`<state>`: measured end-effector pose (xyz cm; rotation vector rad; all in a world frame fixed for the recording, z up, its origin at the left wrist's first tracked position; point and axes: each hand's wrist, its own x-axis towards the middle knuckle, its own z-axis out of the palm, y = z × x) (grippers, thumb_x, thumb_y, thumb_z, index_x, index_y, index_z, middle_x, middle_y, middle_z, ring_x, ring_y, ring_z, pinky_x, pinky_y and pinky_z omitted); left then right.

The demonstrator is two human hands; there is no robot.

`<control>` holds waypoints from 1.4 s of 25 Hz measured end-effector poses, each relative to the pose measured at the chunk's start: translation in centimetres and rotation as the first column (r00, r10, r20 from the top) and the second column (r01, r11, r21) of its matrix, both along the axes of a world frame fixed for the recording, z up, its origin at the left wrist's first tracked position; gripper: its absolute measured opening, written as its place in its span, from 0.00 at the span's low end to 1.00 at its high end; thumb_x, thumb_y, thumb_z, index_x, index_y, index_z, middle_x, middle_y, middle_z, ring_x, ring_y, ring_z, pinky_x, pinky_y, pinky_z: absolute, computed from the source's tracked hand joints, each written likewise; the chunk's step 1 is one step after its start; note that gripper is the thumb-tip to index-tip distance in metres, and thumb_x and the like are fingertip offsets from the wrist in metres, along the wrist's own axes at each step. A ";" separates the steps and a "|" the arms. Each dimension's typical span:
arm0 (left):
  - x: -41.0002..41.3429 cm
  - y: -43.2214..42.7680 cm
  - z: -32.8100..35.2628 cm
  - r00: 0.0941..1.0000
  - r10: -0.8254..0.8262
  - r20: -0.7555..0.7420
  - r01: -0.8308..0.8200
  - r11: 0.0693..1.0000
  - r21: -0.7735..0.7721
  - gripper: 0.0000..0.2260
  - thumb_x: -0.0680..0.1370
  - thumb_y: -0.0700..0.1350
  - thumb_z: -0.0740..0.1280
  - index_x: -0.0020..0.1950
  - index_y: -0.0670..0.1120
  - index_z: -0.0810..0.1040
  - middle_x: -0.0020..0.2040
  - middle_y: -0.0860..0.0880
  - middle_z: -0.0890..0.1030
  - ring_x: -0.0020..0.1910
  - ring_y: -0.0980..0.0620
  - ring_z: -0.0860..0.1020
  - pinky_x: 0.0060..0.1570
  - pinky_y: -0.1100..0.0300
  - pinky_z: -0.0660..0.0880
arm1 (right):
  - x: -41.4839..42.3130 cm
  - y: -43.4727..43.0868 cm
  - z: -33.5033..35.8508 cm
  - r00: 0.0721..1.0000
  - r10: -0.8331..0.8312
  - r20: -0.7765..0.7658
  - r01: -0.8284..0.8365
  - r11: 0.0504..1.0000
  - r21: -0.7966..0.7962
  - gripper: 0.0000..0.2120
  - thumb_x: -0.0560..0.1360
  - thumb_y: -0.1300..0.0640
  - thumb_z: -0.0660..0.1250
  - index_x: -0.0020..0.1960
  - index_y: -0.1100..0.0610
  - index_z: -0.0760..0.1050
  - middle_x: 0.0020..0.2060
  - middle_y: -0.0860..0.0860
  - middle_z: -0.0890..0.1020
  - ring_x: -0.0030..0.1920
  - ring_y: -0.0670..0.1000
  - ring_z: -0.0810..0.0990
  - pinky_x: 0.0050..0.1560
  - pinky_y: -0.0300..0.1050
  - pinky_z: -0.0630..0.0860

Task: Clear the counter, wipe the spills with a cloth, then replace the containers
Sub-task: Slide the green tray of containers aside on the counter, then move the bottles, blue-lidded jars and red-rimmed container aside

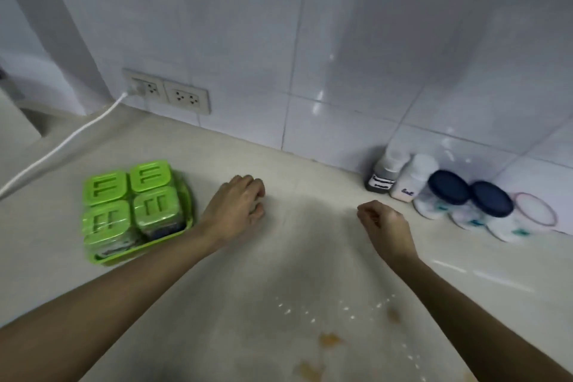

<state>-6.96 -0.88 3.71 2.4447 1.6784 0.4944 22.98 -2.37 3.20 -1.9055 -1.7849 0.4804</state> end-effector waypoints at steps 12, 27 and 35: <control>24.6 10.8 2.5 0.977 -0.211 0.021 0.212 0.967 -0.144 0.27 0.74 0.45 0.66 0.72 0.46 0.63 0.68 0.42 0.66 0.64 0.40 0.69 0.64 0.48 0.69 | 15.3 8.0 3.2 0.909 0.053 0.414 -0.059 0.998 0.001 0.27 0.76 0.55 0.65 0.73 0.56 0.61 0.69 0.58 0.69 0.66 0.60 0.69 0.63 0.57 0.70; 22.7 11.4 3.6 0.997 -0.066 -0.035 0.059 0.984 -0.170 0.20 0.73 0.47 0.70 0.64 0.46 0.72 0.60 0.41 0.75 0.58 0.39 0.75 0.55 0.52 0.72 | 11.2 10.1 3.0 0.929 0.112 0.352 -0.147 0.986 0.075 0.26 0.71 0.47 0.70 0.65 0.53 0.69 0.60 0.54 0.78 0.53 0.60 0.78 0.51 0.51 0.74; 5.4 7.3 6.9 0.981 0.120 -0.152 -0.149 0.968 -0.201 0.23 0.72 0.50 0.72 0.65 0.48 0.73 0.59 0.41 0.77 0.59 0.41 0.76 0.54 0.55 0.71 | -2.9 9.9 4.4 0.943 0.287 0.170 -0.303 0.950 0.078 0.26 0.67 0.45 0.72 0.63 0.51 0.72 0.58 0.51 0.79 0.50 0.57 0.81 0.52 0.51 0.76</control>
